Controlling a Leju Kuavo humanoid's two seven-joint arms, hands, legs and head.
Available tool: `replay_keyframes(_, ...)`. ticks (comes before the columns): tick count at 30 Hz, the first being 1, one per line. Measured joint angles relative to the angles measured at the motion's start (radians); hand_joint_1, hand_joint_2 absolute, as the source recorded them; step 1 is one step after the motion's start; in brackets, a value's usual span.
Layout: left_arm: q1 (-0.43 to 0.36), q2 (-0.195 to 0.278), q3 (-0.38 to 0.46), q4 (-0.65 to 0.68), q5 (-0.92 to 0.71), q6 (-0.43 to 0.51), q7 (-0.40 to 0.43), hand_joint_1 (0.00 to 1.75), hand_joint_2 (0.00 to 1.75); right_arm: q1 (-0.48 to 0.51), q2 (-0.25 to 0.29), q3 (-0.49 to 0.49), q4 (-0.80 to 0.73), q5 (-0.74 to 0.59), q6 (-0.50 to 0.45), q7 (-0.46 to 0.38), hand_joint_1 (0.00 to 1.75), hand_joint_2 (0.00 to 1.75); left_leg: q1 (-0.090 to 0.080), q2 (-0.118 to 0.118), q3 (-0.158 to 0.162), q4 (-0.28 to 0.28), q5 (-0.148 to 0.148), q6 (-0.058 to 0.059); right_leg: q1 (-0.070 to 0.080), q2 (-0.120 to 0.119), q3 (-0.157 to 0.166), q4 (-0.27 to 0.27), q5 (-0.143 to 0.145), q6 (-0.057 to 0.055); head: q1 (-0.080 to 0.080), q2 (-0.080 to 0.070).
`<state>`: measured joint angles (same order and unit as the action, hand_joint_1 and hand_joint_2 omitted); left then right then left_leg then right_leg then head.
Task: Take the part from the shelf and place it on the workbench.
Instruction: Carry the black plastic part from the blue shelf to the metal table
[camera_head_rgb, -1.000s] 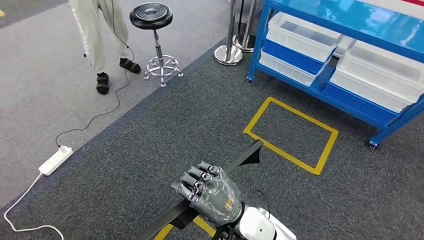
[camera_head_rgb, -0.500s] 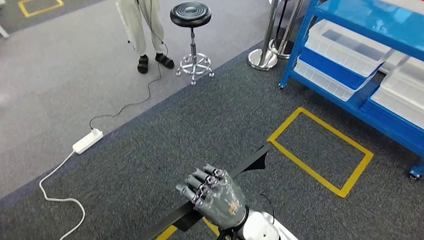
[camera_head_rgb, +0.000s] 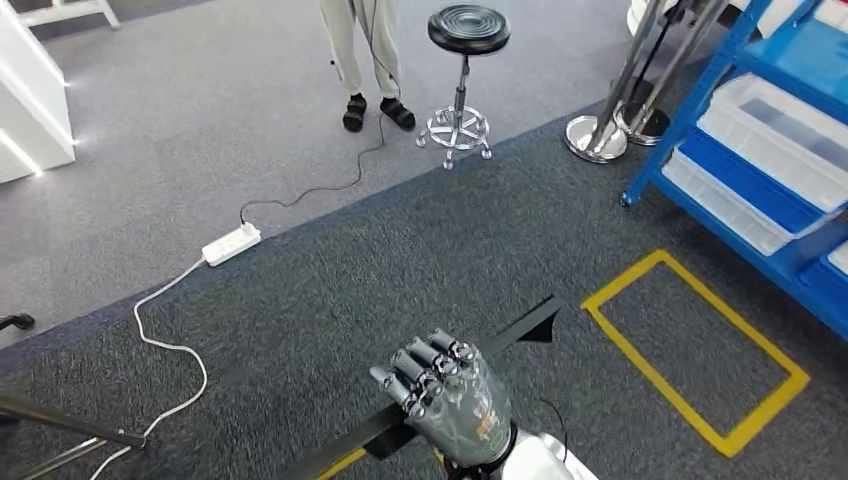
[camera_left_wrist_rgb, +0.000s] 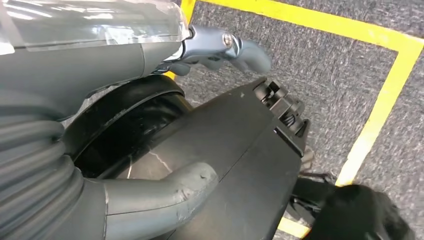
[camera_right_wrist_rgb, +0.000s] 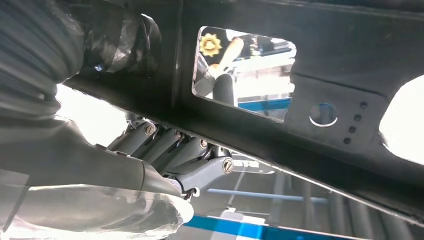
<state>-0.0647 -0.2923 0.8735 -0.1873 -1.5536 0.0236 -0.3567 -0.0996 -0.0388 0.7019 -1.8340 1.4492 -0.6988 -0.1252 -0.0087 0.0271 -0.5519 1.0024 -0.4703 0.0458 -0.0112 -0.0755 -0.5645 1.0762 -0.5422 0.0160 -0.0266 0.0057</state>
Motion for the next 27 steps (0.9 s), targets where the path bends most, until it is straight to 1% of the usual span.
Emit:
replay_keyframes(1,-0.001,-0.001,0.000,0.000,0.001,0.001,0.000,0.00,1.75,0.001,-0.002,-0.001,-0.004,0.002,0.000,0.001,1.75,1.75,0.001,-0.012,0.000,-0.001,0.002,0.005,-0.002,0.034,-0.026,0.057,-0.032,0.003,0.000,0.000)
replay_keyframes(2,-0.001,-0.002,-0.001,0.000,0.001,0.003,0.001,0.00,1.75,0.001,-0.004,-0.001,-0.007,0.003,0.000,0.001,1.75,1.75,0.001,-0.024,0.000,-0.001,0.003,0.008,-0.002,0.057,-0.060,0.126,-0.064,0.003,0.001,0.000)
replay_keyframes(3,0.000,-0.003,-0.001,0.000,0.001,0.005,0.001,0.00,1.75,0.003,-0.007,-0.002,-0.008,0.004,0.000,0.002,1.75,1.75,0.000,-0.037,-0.001,0.000,0.004,0.010,-0.001,0.066,-0.095,0.191,-0.087,0.003,0.001,0.000)
replay_keyframes(4,0.001,-0.004,-0.001,0.000,0.001,0.007,0.001,0.00,1.75,0.003,-0.009,-0.002,-0.009,0.004,0.000,0.002,1.75,1.75,-0.001,-0.051,0.000,0.000,0.004,0.010,-0.001,0.069,-0.119,0.229,-0.091,0.001,0.001,0.000)
replay_keyframes(5,0.003,-0.005,-0.001,0.000,0.001,0.008,-0.001,0.00,1.75,0.004,-0.010,-0.002,-0.010,0.004,0.000,0.002,1.75,1.75,-0.002,-0.066,0.001,0.001,0.004,0.010,0.000,0.071,-0.126,0.231,-0.073,-0.002,0.001,0.000)
replay_keyframes(6,0.003,-0.006,-0.001,0.000,0.002,0.010,-0.003,0.00,1.75,0.004,-0.011,-0.003,-0.011,0.005,0.000,0.002,1.75,1.75,-0.003,-0.082,0.003,0.002,0.003,0.010,0.001,0.077,-0.115,0.194,-0.037,-0.006,0.001,0.000)
replay_keyframes(7,0.003,-0.007,-0.001,0.000,0.003,0.009,-0.006,0.00,1.75,0.004,-0.012,-0.004,-0.014,0.007,0.000,0.001,1.75,1.75,-0.003,-0.097,0.005,0.003,0.002,0.010,0.002,0.091,-0.090,0.128,0.010,-0.012,0.001,0.000)
replay_keyframes(8,0.003,-0.010,-0.001,0.000,0.004,0.008,-0.008,0.00,1.75,0.005,-0.013,-0.005,-0.017,0.010,0.000,-0.001,1.75,1.75,-0.003,-0.110,0.005,0.004,0.001,0.008,0.002,0.118,-0.063,0.060,0.047,-0.021,0.000,0.000)
replay_keyframes(9,0.001,-0.012,-0.001,0.000,0.004,0.006,-0.009,0.00,1.75,0.008,-0.013,-0.007,-0.021,0.015,0.000,-0.003,1.75,1.75,-0.002,-0.122,0.004,0.006,0.000,0.006,0.002,0.142,-0.042,0.003,0.071,-0.027,0.001,0.000)
replay_keyframes(10,0.000,-0.013,-0.001,0.000,0.004,0.006,-0.009,0.00,1.75,0.013,-0.013,-0.010,-0.027,0.021,0.000,-0.004,1.75,1.75,0.001,-0.133,-0.001,0.006,0.000,0.002,0.003,0.161,-0.030,-0.031,0.080,-0.031,0.001,0.000)
replay_keyframes(11,-0.001,-0.015,-0.001,0.000,0.004,0.007,-0.009,0.00,1.75,0.020,-0.014,-0.014,-0.033,0.027,0.000,-0.004,1.75,1.75,0.004,-0.145,-0.005,0.007,0.000,-0.004,0.003,0.169,-0.026,-0.044,0.077,-0.034,0.001,0.000)
replay_keyframes(12,-0.003,-0.015,-0.001,0.000,0.003,0.008,-0.009,0.00,1.75,0.026,-0.015,-0.018,-0.041,0.034,0.000,-0.004,1.75,1.75,0.007,-0.157,-0.009,0.005,0.000,-0.010,0.004,0.159,-0.022,-0.053,0.076,-0.033,0.002,0.000)
replay_keyframes(13,-0.003,-0.015,-0.001,0.000,0.003,0.009,-0.009,0.00,1.75,0.031,-0.015,-0.022,-0.047,0.040,0.000,-0.003,1.75,1.75,0.007,-0.156,-0.010,0.006,-0.001,-0.016,0.002,0.147,-0.016,-0.059,0.077,-0.034,0.002,0.000)
replay_keyframes(14,-0.003,-0.015,-0.001,0.000,0.003,0.010,-0.009,0.00,1.75,0.034,-0.016,-0.025,-0.052,0.044,0.000,-0.003,1.75,1.75,0.005,-0.140,-0.012,0.015,-0.009,-0.021,-0.001,0.135,-0.008,-0.068,0.078,-0.036,0.002,0.000)
replay_keyframes(15,-0.003,-0.014,-0.001,0.000,0.003,0.011,-0.008,0.00,1.75,0.038,-0.016,-0.029,-0.056,0.046,0.000,-0.003,1.75,1.75,0.002,-0.115,-0.022,0.042,-0.026,-0.026,-0.004,0.120,0.001,-0.076,0.078,-0.039,0.002,0.000)
replay_keyframes(16,-0.004,-0.013,-0.001,0.000,0.003,0.012,-0.007,0.00,1.75,0.043,-0.016,-0.032,-0.060,0.047,0.001,-0.003,1.75,1.75,0.001,-0.085,-0.041,0.090,-0.053,-0.031,-0.005,0.105,0.008,-0.082,0.077,-0.041,0.001,0.000)
replay_keyframes(17,-0.005,-0.012,-0.001,-0.001,0.003,0.014,-0.007,0.00,1.75,0.048,-0.016,-0.035,-0.062,0.048,0.001,-0.002,1.75,1.75,0.000,-0.063,-0.071,0.155,-0.087,-0.036,-0.004,0.090,0.012,-0.083,0.074,-0.043,0.001,0.000)
replay_keyframes(18,-0.007,-0.010,-0.001,-0.001,0.003,0.015,-0.007,0.00,1.75,0.052,-0.016,-0.037,-0.064,0.047,0.001,-0.001,1.75,1.75,0.001,-0.053,-0.102,0.221,-0.115,-0.041,-0.004,0.074,0.015,-0.082,0.070,-0.044,0.001,0.000)
replay_keyframes(19,-0.008,-0.008,-0.001,-0.002,0.003,0.015,-0.007,0.00,1.75,0.055,-0.017,-0.039,-0.065,0.048,0.001,-0.001,1.75,1.75,0.002,-0.050,-0.123,0.266,-0.128,-0.045,-0.004,0.058,0.017,-0.081,0.067,-0.043,0.001,0.000)
replay_keyframes(20,-0.009,-0.007,-0.001,-0.002,0.003,0.016,-0.005,0.00,1.75,0.058,-0.017,-0.040,-0.066,0.048,0.001,-0.001,1.75,1.75,0.004,-0.047,-0.126,0.276,-0.121,-0.048,-0.004,0.043,0.020,-0.080,0.063,-0.042,0.001,0.000)
replay_keyframes(21,-0.009,-0.006,-0.002,-0.002,0.001,0.016,-0.001,0.00,1.75,0.059,-0.016,-0.040,-0.068,0.049,0.001,-0.001,1.75,1.75,0.006,-0.043,-0.108,0.245,-0.094,-0.051,-0.004,0.031,0.024,-0.078,0.059,-0.040,0.001,0.000)
replay_keyframes(22,-0.007,-0.006,-0.002,-0.002,-0.001,0.017,0.005,0.00,1.75,0.059,-0.016,-0.041,-0.069,0.050,0.001,-0.001,1.75,1.75,0.009,-0.032,-0.076,0.183,-0.057,-0.053,-0.005,0.020,0.028,-0.076,0.054,-0.036,0.001,0.000)
replay_keyframes(23,-0.005,-0.006,-0.002,-0.002,-0.004,0.018,0.010,0.00,1.75,0.059,-0.016,-0.041,-0.070,0.050,0.001,-0.002,1.75,1.75,0.008,-0.010,-0.042,0.117,-0.029,-0.055,-0.003,0.010,0.031,-0.073,0.049,-0.032,0.001,0.000)
replay_keyframes(24,-0.002,-0.006,-0.002,-0.002,-0.006,0.021,0.015,0.00,1.75,0.059,-0.016,-0.041,-0.072,0.049,0.001,-0.005,1.75,1.75,0.006,0.011,-0.014,0.060,-0.012,-0.052,-0.001,0.002,0.033,-0.069,0.044,-0.027,0.001,0.000)
replay_keyframes(25,0.000,-0.006,-0.003,-0.002,-0.008,0.026,0.018,0.00,1.75,0.060,-0.015,-0.043,-0.074,0.046,0.001,-0.012,1.75,1.75,0.003,0.027,0.000,0.026,-0.005,-0.046,0.002,-0.006,0.033,-0.065,0.041,-0.022,0.001,0.000)
replay_keyframes(26,0.002,-0.007,-0.004,-0.002,-0.009,0.032,0.020,0.00,1.75,0.060,-0.013,-0.047,-0.077,0.039,0.001,-0.023,1.75,1.75,0.000,0.034,0.002,0.014,-0.009,-0.038,0.005,-0.014,0.032,-0.063,0.039,-0.019,0.001,0.000)
replay_keyframes(27,0.003,-0.007,-0.005,-0.002,-0.008,0.039,0.020,0.00,1.75,0.060,-0.008,-0.052,-0.079,0.029,0.001,-0.040,1.75,1.75,-0.002,0.026,0.000,0.010,-0.008,-0.029,0.007,-0.024,0.031,-0.062,0.039,-0.016,0.001,0.000)
